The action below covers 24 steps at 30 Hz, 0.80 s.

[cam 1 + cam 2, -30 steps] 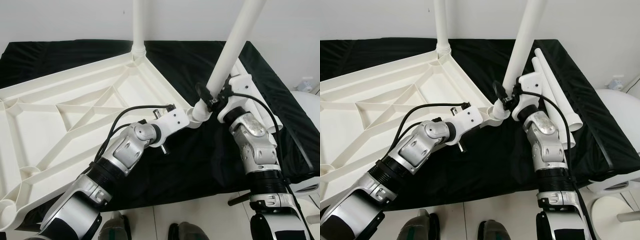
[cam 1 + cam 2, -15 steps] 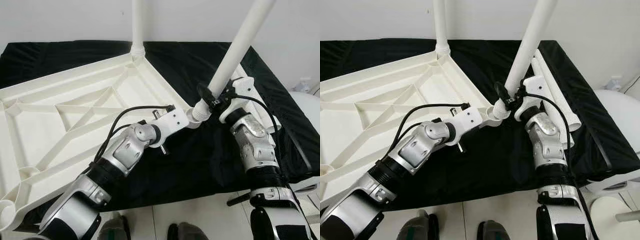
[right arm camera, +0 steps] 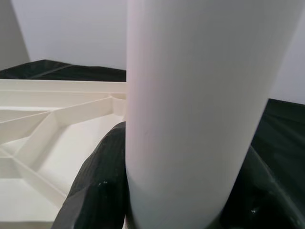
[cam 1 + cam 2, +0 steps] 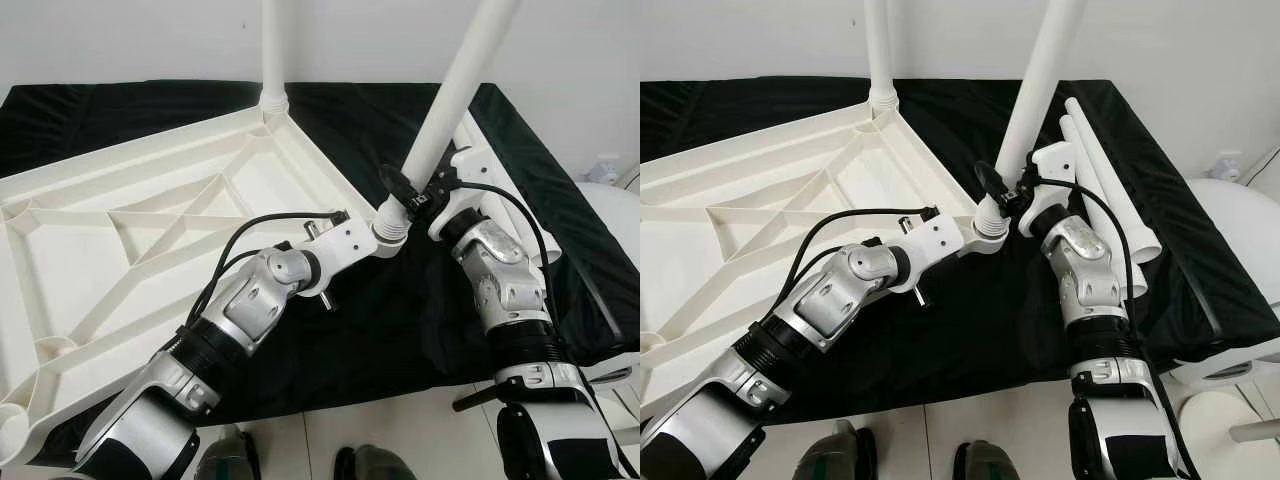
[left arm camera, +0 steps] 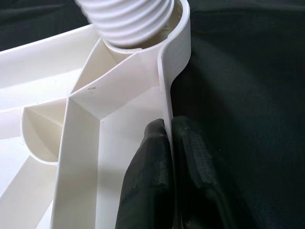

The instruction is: Building children table

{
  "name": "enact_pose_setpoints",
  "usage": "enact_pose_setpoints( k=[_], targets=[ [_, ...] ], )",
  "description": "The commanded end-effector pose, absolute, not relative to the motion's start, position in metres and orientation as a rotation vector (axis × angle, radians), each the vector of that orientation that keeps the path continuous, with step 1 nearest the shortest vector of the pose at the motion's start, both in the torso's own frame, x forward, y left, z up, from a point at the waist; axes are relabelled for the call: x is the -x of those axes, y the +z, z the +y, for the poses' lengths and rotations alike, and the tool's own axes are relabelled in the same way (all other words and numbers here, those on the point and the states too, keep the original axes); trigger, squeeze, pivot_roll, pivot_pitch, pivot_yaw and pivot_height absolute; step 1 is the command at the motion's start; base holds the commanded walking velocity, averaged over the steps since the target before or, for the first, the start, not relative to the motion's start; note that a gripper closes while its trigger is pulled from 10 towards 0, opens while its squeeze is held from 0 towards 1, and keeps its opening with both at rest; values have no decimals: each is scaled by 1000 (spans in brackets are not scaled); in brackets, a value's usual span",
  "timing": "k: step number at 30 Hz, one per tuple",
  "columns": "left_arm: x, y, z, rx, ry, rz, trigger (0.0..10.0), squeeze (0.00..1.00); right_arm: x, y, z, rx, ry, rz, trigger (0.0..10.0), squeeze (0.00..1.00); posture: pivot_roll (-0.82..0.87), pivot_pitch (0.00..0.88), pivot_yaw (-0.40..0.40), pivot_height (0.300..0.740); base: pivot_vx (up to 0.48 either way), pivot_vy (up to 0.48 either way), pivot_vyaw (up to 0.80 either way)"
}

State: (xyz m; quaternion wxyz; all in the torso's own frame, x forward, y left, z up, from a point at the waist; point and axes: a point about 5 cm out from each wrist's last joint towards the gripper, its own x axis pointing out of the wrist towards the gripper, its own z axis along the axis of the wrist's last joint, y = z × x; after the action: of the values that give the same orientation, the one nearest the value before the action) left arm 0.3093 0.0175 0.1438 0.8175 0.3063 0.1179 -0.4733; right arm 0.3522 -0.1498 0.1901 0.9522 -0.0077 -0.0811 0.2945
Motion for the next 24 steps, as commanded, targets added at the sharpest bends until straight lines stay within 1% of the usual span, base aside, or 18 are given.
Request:
enact_pose_setpoints(
  k=[1,7,24],
  targets=[
    [-301,127,20,-685,-1082,346,10000,0,-349,166,-148,8,622,-43,10000,0,-10,64,-45,740,0,0,0],
    [-301,127,19,-690,-1083,341,10000,0,-347,165,-150,22,634,-3,10000,0,-13,58,-45,740,0,0,0],
    [-302,127,19,-698,-1083,335,10000,0,-346,173,-172,89,579,22,10000,0,-22,57,-43,740,0,0,0]
  ],
)
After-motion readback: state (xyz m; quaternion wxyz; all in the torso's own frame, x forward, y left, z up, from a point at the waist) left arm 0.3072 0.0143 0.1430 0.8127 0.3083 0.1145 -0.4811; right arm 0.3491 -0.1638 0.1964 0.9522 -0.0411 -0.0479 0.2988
